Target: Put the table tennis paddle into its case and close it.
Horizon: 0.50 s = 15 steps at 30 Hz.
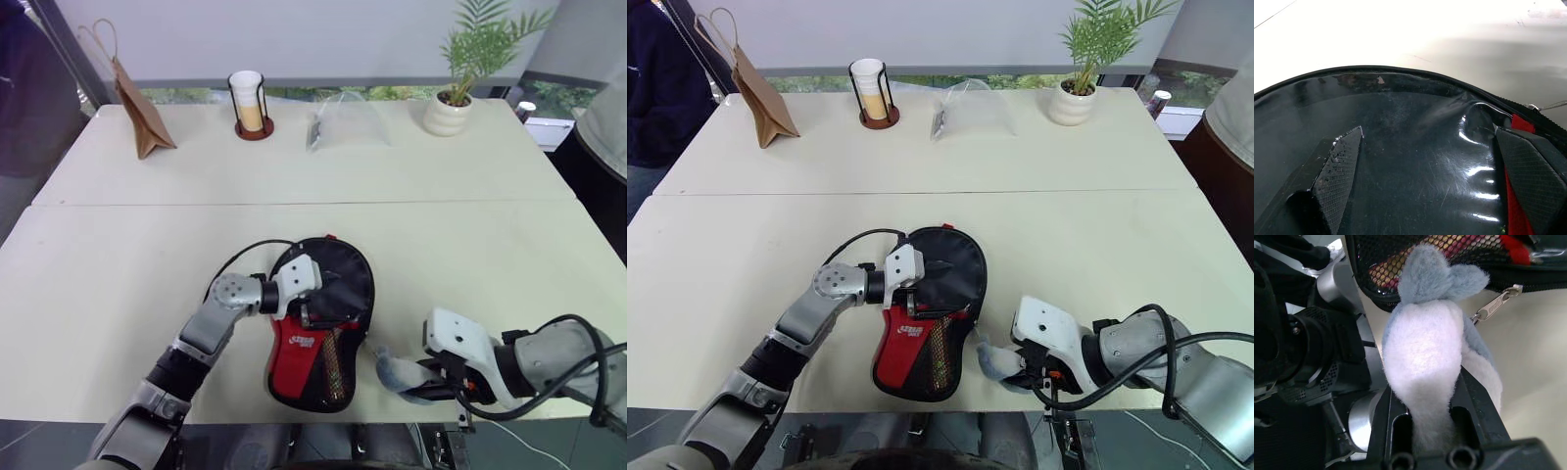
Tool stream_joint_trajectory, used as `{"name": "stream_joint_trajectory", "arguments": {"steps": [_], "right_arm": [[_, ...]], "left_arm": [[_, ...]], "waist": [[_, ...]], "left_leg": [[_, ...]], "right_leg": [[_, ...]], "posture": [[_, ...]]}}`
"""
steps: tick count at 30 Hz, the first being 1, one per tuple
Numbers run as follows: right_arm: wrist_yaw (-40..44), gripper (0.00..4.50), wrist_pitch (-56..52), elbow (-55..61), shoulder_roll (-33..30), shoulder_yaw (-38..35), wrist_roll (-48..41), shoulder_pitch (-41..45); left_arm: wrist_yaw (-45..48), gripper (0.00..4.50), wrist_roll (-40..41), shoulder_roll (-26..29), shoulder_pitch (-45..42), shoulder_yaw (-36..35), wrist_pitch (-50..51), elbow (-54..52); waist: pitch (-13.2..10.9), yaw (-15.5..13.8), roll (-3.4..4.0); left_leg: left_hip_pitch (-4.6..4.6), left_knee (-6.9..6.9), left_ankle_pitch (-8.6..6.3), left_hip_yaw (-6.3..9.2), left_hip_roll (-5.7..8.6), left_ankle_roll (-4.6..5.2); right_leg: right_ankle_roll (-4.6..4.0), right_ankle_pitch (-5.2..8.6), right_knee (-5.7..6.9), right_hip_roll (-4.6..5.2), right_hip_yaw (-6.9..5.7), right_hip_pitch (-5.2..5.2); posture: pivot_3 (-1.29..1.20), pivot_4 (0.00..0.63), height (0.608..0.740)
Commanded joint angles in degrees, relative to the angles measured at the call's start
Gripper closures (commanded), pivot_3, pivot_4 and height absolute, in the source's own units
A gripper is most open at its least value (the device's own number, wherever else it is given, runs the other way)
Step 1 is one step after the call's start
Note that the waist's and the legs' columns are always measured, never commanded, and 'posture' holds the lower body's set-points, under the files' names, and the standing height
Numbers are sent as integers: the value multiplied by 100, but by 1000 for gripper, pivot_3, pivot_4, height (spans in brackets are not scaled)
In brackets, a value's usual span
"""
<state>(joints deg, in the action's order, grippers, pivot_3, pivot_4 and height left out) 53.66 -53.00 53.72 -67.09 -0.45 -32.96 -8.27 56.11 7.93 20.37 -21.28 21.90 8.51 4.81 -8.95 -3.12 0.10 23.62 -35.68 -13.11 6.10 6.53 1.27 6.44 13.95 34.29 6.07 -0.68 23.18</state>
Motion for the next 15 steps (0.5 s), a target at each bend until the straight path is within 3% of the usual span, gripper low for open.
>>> {"name": "stream_joint_trajectory", "arguments": {"steps": [1, 4, 8, 12, 15], "right_arm": [[504, 4399, 88, 196, -282, 99, -291, -463], [473, 4399, 113, 143, -281, 26, -388, -655], [-37, 4399, -285, -208, 245, 57, -673, -320], [-577, 4399, -1241, -510, 965, -342, -1953, 227], [-1509, 4399, -2014, -926, 1641, -657, -3074, 491]], "left_arm": [[-227, 0, -362, 133, 194, 104, 313, 348], [-240, 0, -352, 152, 193, 107, 327, 341], [-248, 0, -342, 154, 178, 116, 347, 339], [-251, 0, -337, 157, 175, 119, 372, 317], [-261, 0, -325, 160, 188, 122, 385, 293]], "waist": [[7, -45, 8], [9, -88, 8], [9, -77, 3], [9, -56, 4], [9, -47, -1]], "left_leg": [[-1, 0, -9, 0, 2, 2], [-1, -5, -25, 0, 4, 12], [-2, -13, -33, -1, 5, 20], [-8, -26, -39, 0, 0, 13], [-16, -26, -39, 2, -8, 13]], "right_leg": [[-7, -5, -7, 0, 0, -1], [4, 1, -13, -1, -1, -3], [4, 1, -15, -2, -1, -9], [5, -1, -11, -7, 0, -29], [7, -2, -9, -14, 1, -50]], "posture": [[0, 150, 740], [0, 150, 740], [0, 150, 740], [0, 150, 740], [0, 150, 740]]}}
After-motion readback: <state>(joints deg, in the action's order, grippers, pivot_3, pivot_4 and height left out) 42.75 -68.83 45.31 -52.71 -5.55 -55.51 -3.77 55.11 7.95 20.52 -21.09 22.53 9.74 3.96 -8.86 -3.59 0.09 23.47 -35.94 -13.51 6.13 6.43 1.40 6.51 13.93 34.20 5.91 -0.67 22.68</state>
